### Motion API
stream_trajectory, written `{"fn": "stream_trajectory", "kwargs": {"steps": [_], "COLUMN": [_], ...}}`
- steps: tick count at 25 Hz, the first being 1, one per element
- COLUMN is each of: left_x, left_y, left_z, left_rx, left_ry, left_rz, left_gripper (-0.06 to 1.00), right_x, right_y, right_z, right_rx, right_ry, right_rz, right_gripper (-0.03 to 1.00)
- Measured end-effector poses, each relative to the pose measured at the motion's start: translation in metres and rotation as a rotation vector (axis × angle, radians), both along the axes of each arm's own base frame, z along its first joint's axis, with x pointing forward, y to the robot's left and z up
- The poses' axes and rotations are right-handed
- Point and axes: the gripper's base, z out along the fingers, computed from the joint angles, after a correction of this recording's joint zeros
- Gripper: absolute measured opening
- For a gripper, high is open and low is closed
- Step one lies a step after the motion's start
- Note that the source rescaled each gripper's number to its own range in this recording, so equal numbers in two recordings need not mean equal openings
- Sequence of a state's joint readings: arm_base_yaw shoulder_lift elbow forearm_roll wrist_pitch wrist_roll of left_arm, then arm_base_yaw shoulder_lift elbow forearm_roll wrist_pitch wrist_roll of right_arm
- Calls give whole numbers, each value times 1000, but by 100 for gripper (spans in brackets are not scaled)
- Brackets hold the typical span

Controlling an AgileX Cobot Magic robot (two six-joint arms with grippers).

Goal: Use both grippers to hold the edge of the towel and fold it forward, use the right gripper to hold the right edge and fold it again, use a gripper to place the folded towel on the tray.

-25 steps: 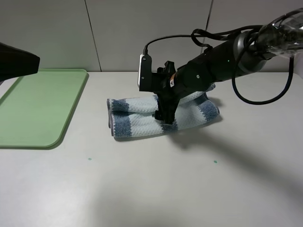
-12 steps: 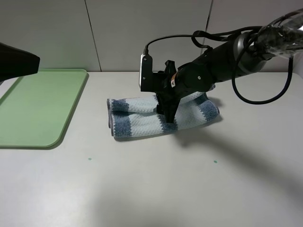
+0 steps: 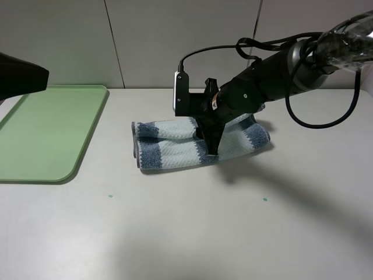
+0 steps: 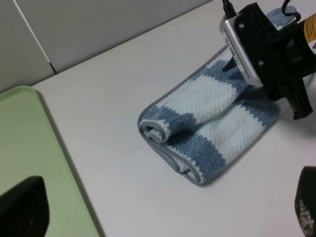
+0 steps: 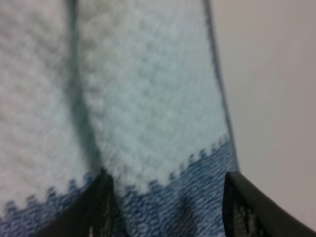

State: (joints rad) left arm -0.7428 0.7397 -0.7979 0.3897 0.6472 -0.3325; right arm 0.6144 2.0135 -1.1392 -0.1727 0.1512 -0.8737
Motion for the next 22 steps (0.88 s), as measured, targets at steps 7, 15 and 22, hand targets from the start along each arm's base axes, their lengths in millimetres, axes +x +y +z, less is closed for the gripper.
{"fn": "stream_trajectory", "kwargs": {"steps": [7,15,22], "left_x": [0,0,0], "left_y": [0,0,0], "left_z": [0,0,0], "left_rx": [0,0,0], "left_ry": [0,0,0], "left_rz": [0,0,0], "left_gripper": [100,100,100], "right_x": [1,4,4], "right_y": [0,4,4], "right_z": [-7,-14,-18], "right_rx": [-19,2,0], "right_ry": [-6,-32,-39], "right_rz": [23,36,47], "right_gripper": [55,55,43]}}
